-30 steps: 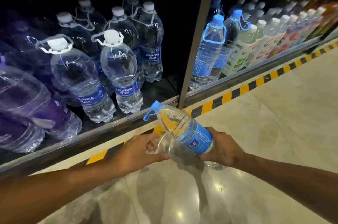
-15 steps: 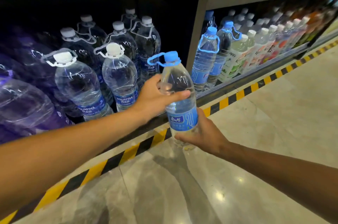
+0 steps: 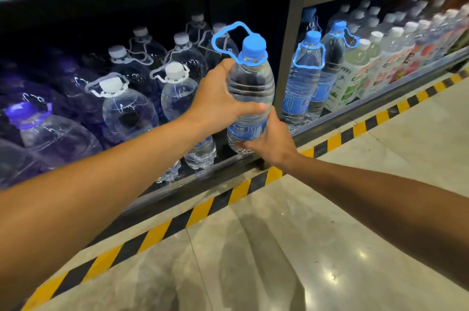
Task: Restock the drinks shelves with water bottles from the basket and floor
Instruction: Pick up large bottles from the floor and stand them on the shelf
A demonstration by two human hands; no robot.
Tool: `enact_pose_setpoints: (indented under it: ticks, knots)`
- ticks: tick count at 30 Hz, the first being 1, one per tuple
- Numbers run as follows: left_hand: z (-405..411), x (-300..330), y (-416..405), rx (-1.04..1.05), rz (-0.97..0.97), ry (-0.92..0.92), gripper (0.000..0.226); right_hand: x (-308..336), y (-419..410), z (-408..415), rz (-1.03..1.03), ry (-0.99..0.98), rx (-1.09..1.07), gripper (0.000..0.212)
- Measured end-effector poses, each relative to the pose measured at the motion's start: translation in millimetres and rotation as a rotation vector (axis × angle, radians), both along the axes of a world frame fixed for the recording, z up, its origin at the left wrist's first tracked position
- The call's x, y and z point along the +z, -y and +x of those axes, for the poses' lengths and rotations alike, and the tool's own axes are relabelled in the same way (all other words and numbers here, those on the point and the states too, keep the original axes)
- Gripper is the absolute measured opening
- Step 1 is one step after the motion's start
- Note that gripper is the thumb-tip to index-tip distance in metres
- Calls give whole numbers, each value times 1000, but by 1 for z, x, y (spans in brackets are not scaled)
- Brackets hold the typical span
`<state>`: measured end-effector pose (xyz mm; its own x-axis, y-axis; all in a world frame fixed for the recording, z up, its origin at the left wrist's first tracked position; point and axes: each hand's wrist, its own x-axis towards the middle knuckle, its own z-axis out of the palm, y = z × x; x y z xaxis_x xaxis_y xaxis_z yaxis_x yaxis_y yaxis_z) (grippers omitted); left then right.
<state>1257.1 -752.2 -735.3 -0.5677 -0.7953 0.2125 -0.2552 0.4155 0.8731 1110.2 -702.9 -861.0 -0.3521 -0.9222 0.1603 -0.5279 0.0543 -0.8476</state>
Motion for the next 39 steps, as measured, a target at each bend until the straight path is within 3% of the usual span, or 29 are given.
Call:
enact_pose_setpoints:
  ticks: [6,9,13,18,22,26,30,35,39]
  knots:
    - [-10,-4,11,76,0,41,69,-8,31,8,-31,129,-92,81]
    - [-14,-16,24,89,77,23,70,-11,40,3,62,36,-54,89]
    - [-22,-29,40,134,41,57,77,-18,47,-4,184,-68,-1,94]
    - [-28,-52,50,130,95,104,88,-37,51,-3,237,-71,-2,90]
    - [-29,-65,56,166,56,137,81,-42,60,-7,274,-156,18,85]
    - [-39,-75,53,251,16,80,89,-44,63,-8,276,-186,15,84]
    - [-50,-82,46,316,-45,33,85,-49,60,-5,213,-28,23,86]
    - [-41,-76,51,297,-26,66,80,-54,60,4,149,202,25,102]
    - [-41,-71,49,273,13,91,79,-55,60,-1,186,179,56,100]
